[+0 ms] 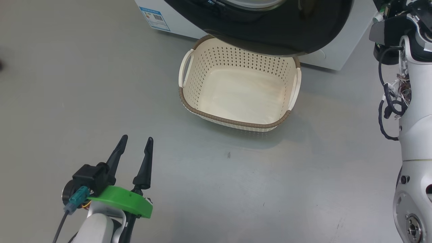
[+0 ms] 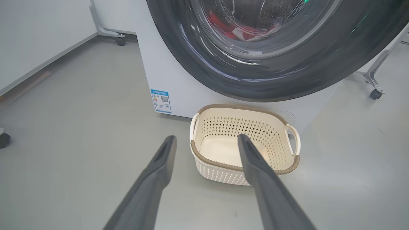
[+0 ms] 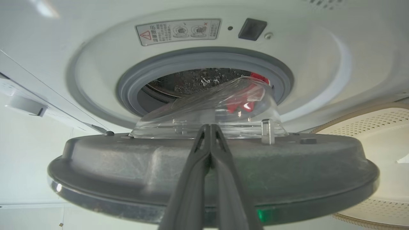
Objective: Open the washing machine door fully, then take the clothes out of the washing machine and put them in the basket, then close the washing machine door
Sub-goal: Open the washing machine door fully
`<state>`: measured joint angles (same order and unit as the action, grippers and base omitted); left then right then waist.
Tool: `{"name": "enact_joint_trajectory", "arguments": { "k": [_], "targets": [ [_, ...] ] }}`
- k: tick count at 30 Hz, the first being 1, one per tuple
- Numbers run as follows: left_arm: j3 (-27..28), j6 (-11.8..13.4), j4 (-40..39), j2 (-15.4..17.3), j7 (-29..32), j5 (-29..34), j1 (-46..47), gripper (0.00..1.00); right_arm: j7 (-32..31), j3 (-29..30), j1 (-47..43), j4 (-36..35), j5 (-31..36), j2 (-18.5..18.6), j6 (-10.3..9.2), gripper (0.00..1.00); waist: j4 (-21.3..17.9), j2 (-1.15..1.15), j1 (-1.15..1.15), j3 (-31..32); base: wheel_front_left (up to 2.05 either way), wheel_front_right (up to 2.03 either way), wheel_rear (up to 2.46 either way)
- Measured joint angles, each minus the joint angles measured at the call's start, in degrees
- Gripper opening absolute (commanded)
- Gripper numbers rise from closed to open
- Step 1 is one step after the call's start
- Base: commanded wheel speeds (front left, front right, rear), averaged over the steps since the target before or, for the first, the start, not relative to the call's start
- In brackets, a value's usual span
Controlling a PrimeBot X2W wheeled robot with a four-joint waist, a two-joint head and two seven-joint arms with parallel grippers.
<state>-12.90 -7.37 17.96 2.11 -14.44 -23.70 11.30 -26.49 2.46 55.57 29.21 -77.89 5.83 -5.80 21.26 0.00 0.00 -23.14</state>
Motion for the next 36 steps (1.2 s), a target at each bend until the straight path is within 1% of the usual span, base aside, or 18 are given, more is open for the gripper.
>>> {"name": "enact_joint_trajectory", "arguments": {
  "k": [8, 15, 22, 31, 36],
  "targets": [
    [0.1, 0.0, 0.0, 0.0, 0.0, 0.0, 0.0, 1.0, -3.5, -1.3, 0.4, 2.8, -0.2, 0.4, -0.86, 0.0, 0.4, 0.0, 0.0, 0.0, 0.0, 0.0, 0.0],
    [0.1, 0.0, 0.4, -0.1, 0.0, 0.0, 0.2, 1.0, -5.9, -1.8, 0.2, 4.7, -1.3, 0.4, -0.92, 0.0, 0.5, 0.0, 0.0, 0.9, 0.0, 0.0, 0.0],
    [0.4, 0.0, 0.7, -0.1, 0.0, 0.0, 0.2, 1.0, -9.1, -3.1, -1.6, 6.2, -2.3, 0.0, -0.92, 0.0, 0.7, 0.0, 0.0, 2.8, 0.0, 0.0, 0.0],
    [1.6, 0.0, 1.1, -0.1, 0.0, 0.7, -0.1, 1.0, -12.2, -7.0, -4.9, 7.3, -1.7, -0.6, -0.84, 0.0, 0.4, 0.0, 0.0, 6.1, 0.0, 0.0, 0.0],
    [1.7, 0.0, 1.2, -0.1, 0.0, 1.1, -0.4, 1.0, -13.2, -8.3, -7.1, 7.3, -1.9, -0.9, -0.32, 0.0, 0.2, 0.0, 0.0, 7.9, 0.0, 0.0, 0.0]
  ]
}}
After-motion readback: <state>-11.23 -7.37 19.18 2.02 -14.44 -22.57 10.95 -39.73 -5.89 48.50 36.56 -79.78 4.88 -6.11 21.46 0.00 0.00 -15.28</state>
